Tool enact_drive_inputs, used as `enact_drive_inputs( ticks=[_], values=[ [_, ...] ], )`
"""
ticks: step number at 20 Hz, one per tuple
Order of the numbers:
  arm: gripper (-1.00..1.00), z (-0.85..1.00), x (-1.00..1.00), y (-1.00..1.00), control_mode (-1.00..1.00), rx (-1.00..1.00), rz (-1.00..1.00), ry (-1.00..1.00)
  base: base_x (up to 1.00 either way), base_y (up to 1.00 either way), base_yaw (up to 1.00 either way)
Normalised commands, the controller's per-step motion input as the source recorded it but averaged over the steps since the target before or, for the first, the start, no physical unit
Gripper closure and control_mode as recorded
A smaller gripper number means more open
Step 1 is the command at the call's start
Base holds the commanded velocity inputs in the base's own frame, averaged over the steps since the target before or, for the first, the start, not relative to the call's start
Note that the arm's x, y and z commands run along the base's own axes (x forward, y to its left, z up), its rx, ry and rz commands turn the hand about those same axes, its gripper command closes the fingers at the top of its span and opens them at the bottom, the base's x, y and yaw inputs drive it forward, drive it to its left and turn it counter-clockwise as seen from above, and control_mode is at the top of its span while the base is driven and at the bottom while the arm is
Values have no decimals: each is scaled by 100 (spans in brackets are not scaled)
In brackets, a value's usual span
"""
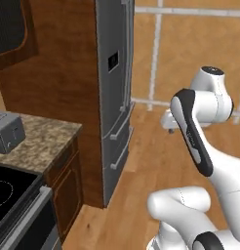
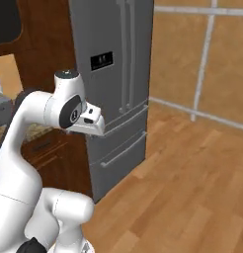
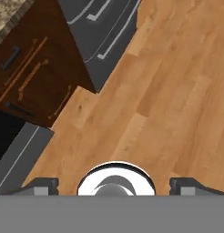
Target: Navigate to the stove.
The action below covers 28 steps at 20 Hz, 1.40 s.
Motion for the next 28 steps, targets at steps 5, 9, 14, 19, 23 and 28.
enact_drive_inputs(
  ticks=[5, 9, 14, 19, 23, 28],
  values=[
    [-100, 0, 0, 0, 100, 0, 0, 0, 34, 62, 66],
    [-100, 0, 0, 0, 100, 0, 0, 0, 28, 22, 79],
    [-100, 0, 0, 0, 100, 0, 0, 0, 33, 15, 79],
    [-100, 0, 0, 0, 100, 0, 0, 0, 58, 23, 68],
    [-100, 0, 0, 0, 100, 0, 0, 0, 81, 31, 36],
    [-100, 0, 0, 0, 100, 0, 0, 0, 27, 55, 21]
  ],
)
